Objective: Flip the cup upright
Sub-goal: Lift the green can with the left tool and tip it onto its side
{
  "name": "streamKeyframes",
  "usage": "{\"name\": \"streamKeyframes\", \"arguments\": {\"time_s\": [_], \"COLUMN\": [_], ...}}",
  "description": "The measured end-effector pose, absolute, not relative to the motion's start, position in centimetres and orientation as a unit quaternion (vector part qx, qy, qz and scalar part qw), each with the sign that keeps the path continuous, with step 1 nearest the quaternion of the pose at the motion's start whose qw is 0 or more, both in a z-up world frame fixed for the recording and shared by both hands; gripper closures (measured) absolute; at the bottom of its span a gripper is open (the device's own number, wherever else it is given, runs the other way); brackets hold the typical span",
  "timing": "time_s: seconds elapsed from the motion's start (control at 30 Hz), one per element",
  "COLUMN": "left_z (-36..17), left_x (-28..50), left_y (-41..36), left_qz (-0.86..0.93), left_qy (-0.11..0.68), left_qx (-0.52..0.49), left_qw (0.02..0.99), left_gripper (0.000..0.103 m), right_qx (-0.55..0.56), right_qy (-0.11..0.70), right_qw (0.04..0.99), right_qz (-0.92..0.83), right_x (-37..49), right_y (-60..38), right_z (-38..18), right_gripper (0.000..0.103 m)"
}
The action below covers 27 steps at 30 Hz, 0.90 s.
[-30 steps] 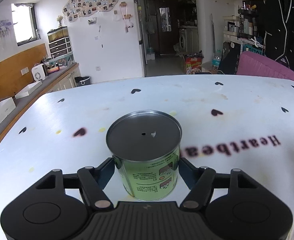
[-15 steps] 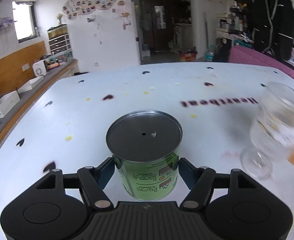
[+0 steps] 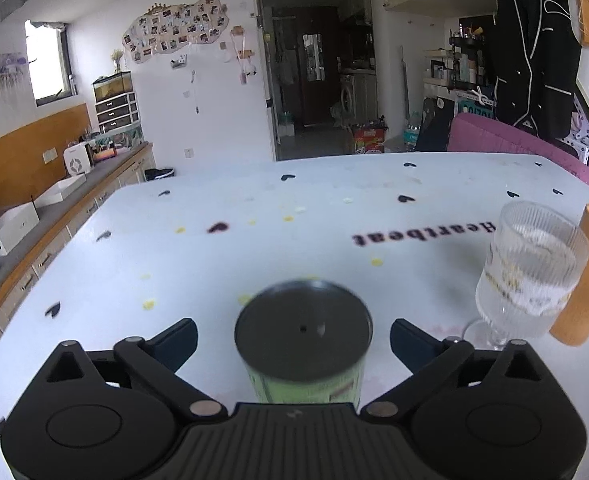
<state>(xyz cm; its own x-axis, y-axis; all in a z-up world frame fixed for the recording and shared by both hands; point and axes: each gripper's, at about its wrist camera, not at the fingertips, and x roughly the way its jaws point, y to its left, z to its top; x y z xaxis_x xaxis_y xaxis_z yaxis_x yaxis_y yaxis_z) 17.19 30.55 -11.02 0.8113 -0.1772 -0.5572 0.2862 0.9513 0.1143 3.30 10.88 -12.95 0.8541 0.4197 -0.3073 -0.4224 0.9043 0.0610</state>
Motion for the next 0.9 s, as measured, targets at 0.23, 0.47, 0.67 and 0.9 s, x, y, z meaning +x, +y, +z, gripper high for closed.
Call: {"name": "streamKeyframes", "arguments": {"time_s": [0.23, 0.47, 0.67, 0.9], "left_z": [-10.4, -10.9, -11.1, -11.3], "left_x": [19.7, 21.7, 21.7, 18.6], "left_y": [29.1, 29.2, 30.2, 32.5], "left_qz": [-0.138, -0.148, -0.157, -0.171], "left_qy": [0.317, 0.356, 0.36, 0.322], "left_qx": [0.129, 0.13, 0.108, 0.054], "left_qw": [0.929, 0.913, 0.913, 0.93], "left_gripper": [0.002, 0.02, 0.028, 0.028], "right_qx": [-0.016, 0.016, 0.045, 0.076], "right_qy": [0.198, 0.228, 0.251, 0.272], "right_qw": [0.934, 0.906, 0.9, 0.901], "right_qz": [0.298, 0.356, 0.354, 0.329], "right_x": [7.2, 9.9, 12.6, 13.2], "right_y": [14.8, 17.9, 19.8, 19.9], "right_z": [-15.3, -16.5, -17.8, -18.8], "right_gripper": [0.071, 0.096, 0.1, 0.102]}}
